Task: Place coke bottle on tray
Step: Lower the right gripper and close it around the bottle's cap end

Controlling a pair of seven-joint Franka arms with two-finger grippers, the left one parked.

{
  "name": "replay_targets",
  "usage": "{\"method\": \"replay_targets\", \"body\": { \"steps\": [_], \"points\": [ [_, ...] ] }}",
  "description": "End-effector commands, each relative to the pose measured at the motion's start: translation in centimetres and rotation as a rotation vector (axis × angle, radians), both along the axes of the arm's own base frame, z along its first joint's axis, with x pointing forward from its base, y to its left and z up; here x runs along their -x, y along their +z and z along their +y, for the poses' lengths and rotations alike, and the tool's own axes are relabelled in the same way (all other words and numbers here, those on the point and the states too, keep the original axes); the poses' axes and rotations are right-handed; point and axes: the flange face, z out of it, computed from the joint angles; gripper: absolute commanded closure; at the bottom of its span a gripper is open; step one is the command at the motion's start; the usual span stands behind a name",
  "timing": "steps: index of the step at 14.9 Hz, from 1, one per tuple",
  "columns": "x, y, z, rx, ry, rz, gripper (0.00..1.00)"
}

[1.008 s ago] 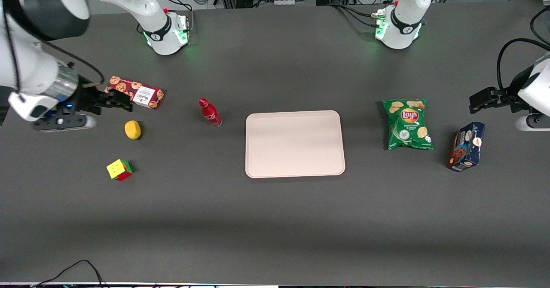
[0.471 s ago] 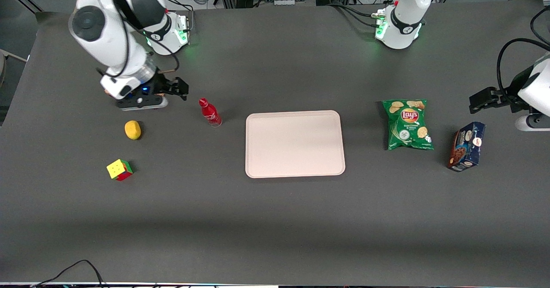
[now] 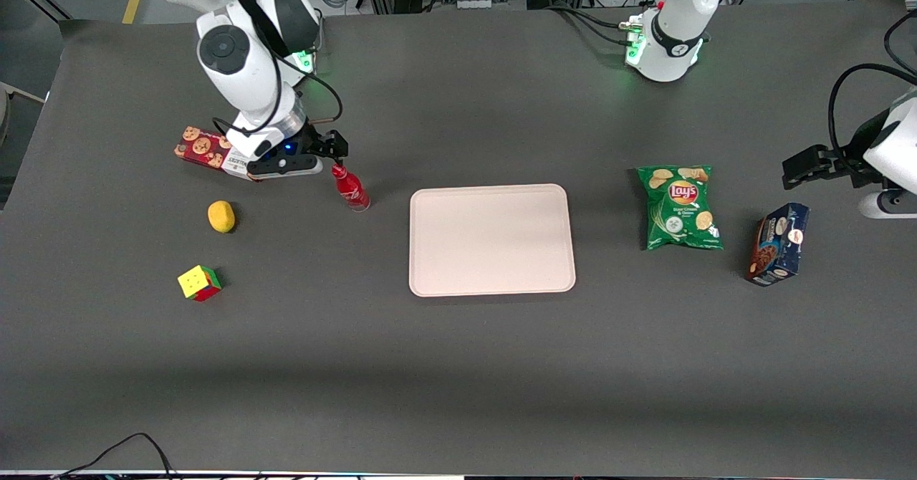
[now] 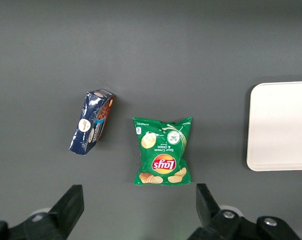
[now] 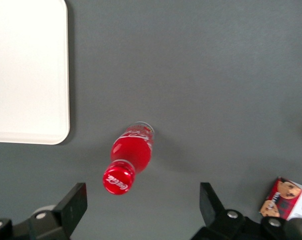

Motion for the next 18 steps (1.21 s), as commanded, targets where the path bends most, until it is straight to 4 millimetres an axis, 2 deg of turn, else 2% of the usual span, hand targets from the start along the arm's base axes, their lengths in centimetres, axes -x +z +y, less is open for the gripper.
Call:
{"method": "replay_targets", "body": {
  "steps": [1,4,7,12,18],
  "points": [
    [0.0,-1.8,1.3,-0.017,-0.018,-0.011,0.00],
    [0.0,-4.1,2.0,-0.017,-0.007,0.012,0.00],
    [-0.2,-5.5,2.2,-0.017,-0.012,0.029,0.00],
    [0.3,-6.1,3.1,-0.005,-0.009,0.037,0.02],
    [0.3,-5.5,2.9,-0.005,0.004,0.027,0.33]
  ]
}}
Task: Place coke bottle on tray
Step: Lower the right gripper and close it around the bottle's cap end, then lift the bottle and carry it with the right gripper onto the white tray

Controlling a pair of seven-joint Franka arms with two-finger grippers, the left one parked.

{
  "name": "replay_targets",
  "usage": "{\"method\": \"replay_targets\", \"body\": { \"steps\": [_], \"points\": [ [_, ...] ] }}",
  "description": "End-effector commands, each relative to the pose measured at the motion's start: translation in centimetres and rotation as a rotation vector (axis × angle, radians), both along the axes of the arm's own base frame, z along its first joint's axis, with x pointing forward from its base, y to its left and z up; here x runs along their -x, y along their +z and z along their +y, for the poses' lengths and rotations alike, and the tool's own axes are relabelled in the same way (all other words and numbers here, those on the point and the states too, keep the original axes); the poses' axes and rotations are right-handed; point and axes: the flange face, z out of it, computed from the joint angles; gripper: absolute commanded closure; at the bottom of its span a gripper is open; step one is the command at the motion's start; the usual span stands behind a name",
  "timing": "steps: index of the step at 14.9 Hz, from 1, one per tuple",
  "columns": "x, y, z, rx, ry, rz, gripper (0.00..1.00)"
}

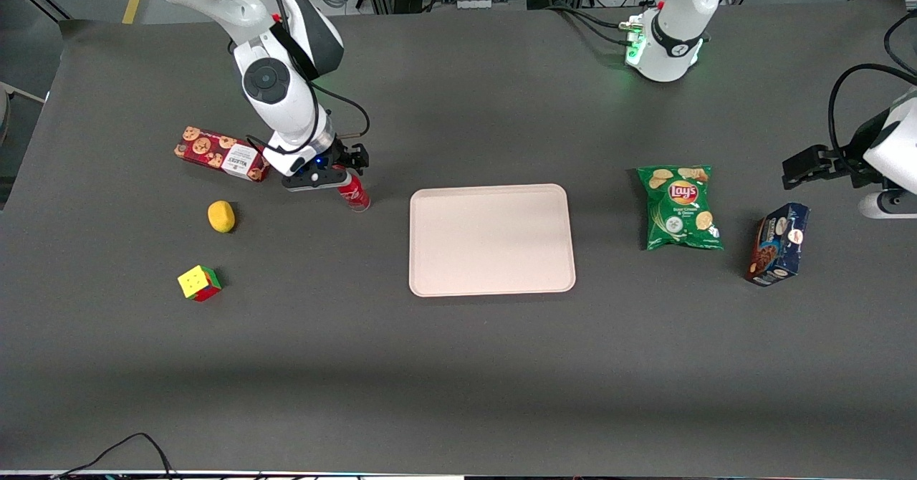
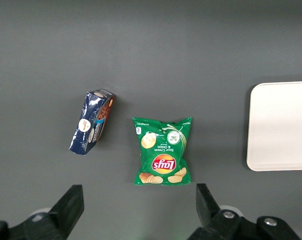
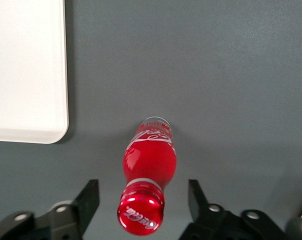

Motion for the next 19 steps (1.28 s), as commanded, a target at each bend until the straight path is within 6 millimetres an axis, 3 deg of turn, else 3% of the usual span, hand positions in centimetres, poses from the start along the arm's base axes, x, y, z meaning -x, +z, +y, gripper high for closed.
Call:
{"method": "replay_targets", "body": {
  "steps": [1,6,7,12,15,19],
  "points": [
    [-0.1,0.6,0.3,-0.002,-0.006,-0.020,0.41],
    [-0.1,1.4,0.3,-0.005,-0.008,-0.032,0.96],
    [-0.1,1.6,0.3,-0.006,-0.006,-0.035,1.00],
    [-0.5,3.9,0.5,-0.007,-0.012,-0.050,1.00],
    [-1.6,7.9,1.3,-0.004,-0.015,-0.048,1.00],
    [-4.6,13.6,3.0,-0.018,-0.014,-0.041,1.00]
  ]
}}
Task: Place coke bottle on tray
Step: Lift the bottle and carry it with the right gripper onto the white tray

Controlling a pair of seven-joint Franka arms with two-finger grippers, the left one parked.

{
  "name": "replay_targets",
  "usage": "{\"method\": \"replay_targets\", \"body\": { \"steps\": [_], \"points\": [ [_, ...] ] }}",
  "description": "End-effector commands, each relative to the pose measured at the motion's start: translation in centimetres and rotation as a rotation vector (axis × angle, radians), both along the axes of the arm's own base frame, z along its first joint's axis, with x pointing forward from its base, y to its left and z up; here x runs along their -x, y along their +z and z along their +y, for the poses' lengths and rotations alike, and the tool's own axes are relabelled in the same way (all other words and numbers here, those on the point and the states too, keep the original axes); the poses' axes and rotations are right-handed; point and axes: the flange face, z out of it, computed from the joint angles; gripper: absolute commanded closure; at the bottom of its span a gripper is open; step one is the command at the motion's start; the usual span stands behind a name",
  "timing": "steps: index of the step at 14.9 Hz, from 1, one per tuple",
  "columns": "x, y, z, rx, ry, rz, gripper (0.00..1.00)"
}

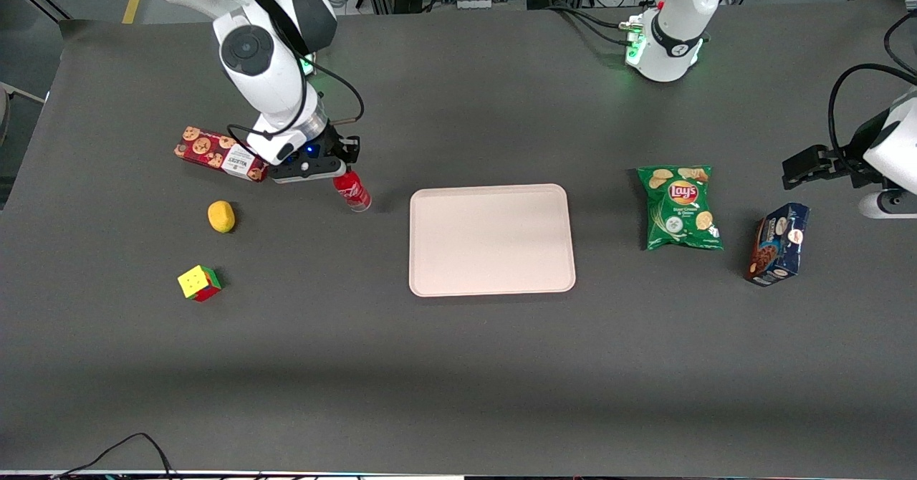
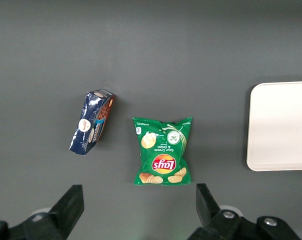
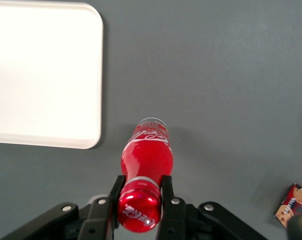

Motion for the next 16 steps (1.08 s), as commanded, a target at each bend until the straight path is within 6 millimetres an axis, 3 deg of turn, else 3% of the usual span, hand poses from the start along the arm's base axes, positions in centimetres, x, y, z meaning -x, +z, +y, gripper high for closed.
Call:
{"method": "replay_targets", "body": {
  "steps": [1,5,7,12,16],
  "points": [
    [-3.0,6.1,1.6,-0.010,-0.022,0.002,1.00],
    [-7.3,12.1,4.1,0.012,-0.072,0.003,1.00],
    [-9.4,13.7,7.6,0.002,-0.113,0.034,1.00],
    [-11.4,11.0,12.8,0.013,-0.181,0.032,1.00],
    [-11.5,5.8,17.9,0.047,-0.185,0.051,1.00]
  ]
}}
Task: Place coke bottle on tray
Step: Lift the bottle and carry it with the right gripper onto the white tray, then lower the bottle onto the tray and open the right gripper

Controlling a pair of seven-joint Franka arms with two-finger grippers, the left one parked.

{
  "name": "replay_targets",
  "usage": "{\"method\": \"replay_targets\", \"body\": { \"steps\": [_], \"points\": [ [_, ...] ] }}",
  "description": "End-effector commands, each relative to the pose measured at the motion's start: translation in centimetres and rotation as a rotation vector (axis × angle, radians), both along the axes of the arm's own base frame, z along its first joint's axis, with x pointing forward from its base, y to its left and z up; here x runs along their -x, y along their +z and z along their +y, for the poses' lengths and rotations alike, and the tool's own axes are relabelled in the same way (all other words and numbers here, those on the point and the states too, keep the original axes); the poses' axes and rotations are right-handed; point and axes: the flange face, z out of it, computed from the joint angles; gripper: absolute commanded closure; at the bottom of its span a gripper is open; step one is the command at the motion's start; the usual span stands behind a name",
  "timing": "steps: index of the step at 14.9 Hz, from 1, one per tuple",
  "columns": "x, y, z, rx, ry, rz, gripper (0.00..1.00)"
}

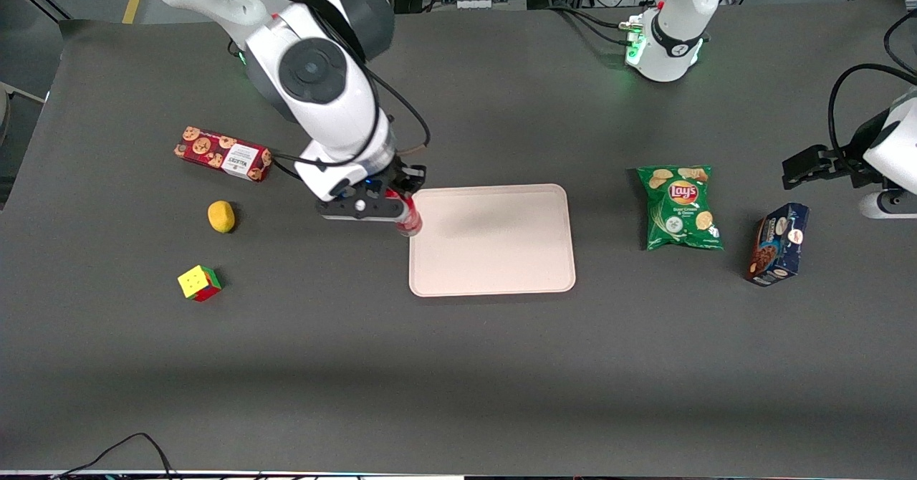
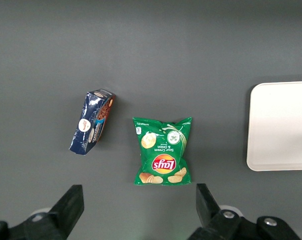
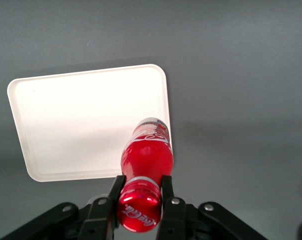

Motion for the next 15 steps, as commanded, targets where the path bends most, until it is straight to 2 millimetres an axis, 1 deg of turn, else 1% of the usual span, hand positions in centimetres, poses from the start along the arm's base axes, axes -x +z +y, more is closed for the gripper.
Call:
{"method": "replay_targets", "body": {
  "steps": [1,2,3,5,6,8,11,12,15],
  "points": [
    [-1.1,-3.7,4.2,0.059,-0.030,-0.007,1.00],
    [-1.3,-5.1,4.4,0.062,-0.030,-0.001,1.00],
    [-1.6,-6.0,4.7,0.057,-0.030,-0.009,1.00],
    [-2.1,-7.7,4.5,0.035,-0.038,-0.021,1.00],
    [-2.1,-9.1,4.5,0.023,-0.040,-0.029,1.00],
    [-1.6,-11.3,4.7,0.015,-0.032,-0.038,1.00],
    [-0.9,-14.0,4.3,0.015,-0.029,-0.034,1.00],
    [-0.9,-14.5,3.8,0.012,-0.035,-0.038,1.00],
    [-0.4,-15.1,3.5,0.021,-0.034,-0.027,1.00]
  ]
}}
